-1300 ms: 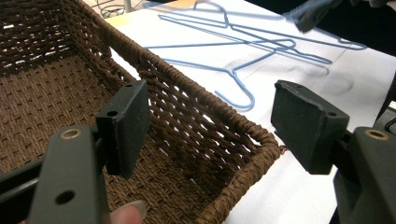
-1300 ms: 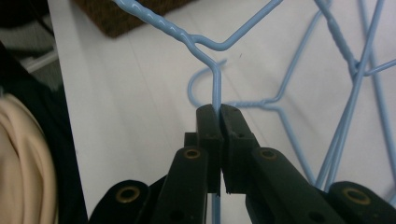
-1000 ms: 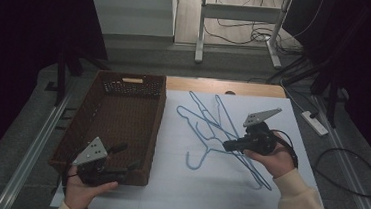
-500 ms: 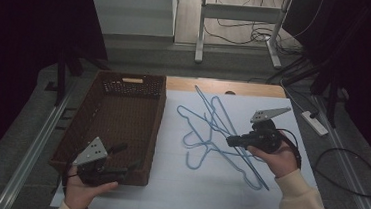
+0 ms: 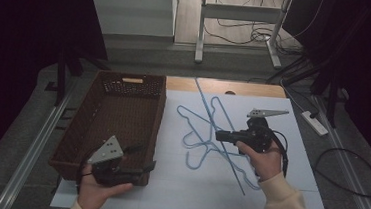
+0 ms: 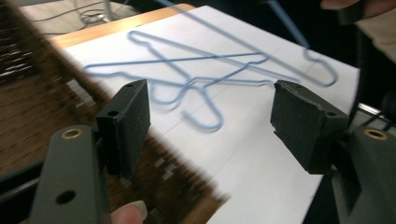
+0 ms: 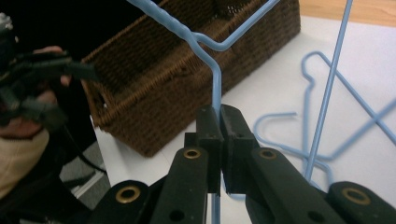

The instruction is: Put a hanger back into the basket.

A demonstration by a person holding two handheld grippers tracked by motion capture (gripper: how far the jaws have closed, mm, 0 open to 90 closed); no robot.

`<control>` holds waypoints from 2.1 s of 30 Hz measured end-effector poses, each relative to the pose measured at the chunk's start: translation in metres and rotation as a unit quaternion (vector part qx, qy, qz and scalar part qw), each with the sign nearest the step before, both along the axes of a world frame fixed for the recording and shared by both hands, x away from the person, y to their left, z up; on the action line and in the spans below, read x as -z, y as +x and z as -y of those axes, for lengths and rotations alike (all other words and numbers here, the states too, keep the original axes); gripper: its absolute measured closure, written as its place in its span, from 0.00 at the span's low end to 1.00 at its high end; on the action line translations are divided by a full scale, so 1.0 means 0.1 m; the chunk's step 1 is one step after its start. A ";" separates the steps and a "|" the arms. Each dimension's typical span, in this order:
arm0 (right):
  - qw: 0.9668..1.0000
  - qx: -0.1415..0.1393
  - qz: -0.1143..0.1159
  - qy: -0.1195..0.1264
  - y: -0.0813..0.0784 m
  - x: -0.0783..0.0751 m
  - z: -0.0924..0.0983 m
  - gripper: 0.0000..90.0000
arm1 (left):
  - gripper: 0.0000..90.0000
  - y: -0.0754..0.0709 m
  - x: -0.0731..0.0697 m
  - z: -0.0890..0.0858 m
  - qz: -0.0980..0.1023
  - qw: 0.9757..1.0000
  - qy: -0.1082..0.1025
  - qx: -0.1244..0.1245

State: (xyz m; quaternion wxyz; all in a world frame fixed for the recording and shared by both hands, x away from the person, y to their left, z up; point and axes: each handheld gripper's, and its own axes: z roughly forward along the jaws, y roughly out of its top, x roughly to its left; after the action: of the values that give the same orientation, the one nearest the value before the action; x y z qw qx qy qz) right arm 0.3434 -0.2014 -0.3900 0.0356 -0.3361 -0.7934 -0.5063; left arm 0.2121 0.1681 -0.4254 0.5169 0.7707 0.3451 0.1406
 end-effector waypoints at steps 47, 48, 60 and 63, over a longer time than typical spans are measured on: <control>0.980 0.066 0.108 0.151 -0.34 -0.11 -0.09 0.80 | 0.97 0.76 -0.22 1.14 -0.166 0.981 -0.050 0.087; 0.980 0.066 0.114 0.147 -0.36 -0.13 -0.07 0.75 | 0.97 0.76 -0.23 1.11 -0.166 0.981 -0.050 0.084; 0.985 0.068 0.146 0.053 -0.44 0.10 0.43 0.46 | 0.96 0.80 -0.56 0.62 -0.158 0.983 -0.012 0.088; 0.986 0.065 0.150 0.033 -0.44 0.20 0.51 0.43 | 0.96 0.81 -0.64 0.46 -0.149 0.984 -0.001 0.095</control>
State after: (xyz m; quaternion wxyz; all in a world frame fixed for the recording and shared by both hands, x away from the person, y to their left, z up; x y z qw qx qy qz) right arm 0.2997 -0.2522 -0.4095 -0.1063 -0.3059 -0.7488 -0.5783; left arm 0.2927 0.1220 -0.3609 0.4714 0.8116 0.3442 -0.0261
